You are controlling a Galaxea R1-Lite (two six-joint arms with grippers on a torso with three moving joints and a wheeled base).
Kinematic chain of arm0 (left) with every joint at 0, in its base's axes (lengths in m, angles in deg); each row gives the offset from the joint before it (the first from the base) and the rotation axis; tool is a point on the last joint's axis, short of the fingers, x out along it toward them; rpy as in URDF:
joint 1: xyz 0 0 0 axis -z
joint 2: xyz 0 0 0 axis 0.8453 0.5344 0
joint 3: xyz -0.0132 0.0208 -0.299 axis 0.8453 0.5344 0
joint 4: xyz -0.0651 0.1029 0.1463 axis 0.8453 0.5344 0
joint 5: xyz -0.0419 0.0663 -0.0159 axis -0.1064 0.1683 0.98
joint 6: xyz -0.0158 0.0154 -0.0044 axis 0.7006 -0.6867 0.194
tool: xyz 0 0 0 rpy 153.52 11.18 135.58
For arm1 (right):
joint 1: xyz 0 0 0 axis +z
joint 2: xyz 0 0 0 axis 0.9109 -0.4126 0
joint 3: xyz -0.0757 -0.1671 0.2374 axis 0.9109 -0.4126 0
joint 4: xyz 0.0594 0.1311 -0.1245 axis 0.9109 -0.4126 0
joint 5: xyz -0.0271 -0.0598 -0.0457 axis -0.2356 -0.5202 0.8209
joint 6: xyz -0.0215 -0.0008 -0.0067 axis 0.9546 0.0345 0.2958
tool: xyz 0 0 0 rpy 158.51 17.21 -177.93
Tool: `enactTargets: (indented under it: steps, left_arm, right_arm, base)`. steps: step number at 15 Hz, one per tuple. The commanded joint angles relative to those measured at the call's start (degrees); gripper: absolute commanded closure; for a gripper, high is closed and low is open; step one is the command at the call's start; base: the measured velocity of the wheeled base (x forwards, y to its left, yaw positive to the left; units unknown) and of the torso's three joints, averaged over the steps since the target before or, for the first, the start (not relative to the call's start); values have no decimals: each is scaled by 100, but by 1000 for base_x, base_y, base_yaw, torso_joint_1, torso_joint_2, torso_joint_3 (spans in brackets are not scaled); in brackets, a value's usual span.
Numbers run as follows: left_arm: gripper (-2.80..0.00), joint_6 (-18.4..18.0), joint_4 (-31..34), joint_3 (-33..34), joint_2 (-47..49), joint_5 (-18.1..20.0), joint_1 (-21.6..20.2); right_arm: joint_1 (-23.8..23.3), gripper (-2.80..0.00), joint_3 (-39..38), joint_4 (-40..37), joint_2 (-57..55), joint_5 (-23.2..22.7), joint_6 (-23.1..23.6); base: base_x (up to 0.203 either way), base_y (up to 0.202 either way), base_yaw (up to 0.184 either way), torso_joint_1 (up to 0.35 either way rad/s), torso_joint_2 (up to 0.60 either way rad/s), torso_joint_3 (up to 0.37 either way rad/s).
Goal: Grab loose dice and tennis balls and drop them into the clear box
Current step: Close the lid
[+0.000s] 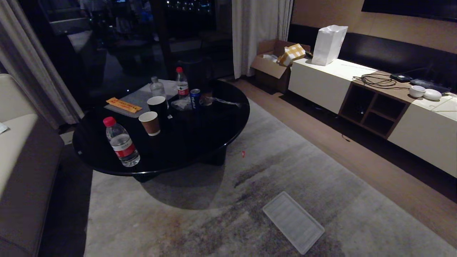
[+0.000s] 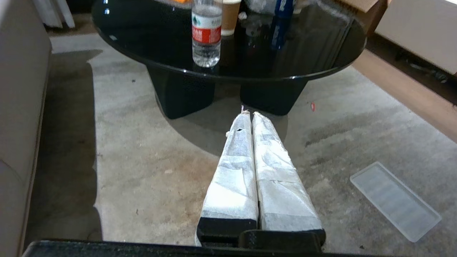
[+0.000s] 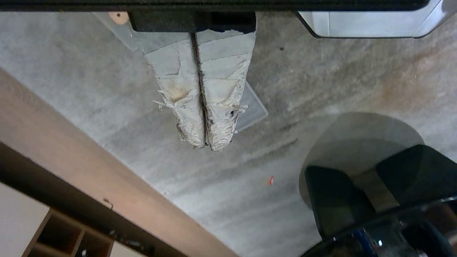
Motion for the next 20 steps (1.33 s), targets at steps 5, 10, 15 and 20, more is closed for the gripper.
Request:
enactTargets:
  steps: [5,10,15,20]
  left_arm:
    - [0,7,-4,9,9,-6,0]
    - [0,-2,-4,9,9,-6,0]
    - [0,-2,-4,9,9,-6,0]
    - [0,-2,-4,9,9,-6,0]
  right_arm:
    - [1,0,1,-4,-9,-2,6]
    - [0,0,1,-4,-9,-2,6]
    - [1,0,1,-4,-9,-2,6]
    - [0,0,1,-4,-9,-2,6]
  base:
    - [0,0,0,2,1,-195]
    - [0,0,0,3,2,-201]
    - [0,0,0,3,3,-198]
    - [0,0,0,5,3,-200]
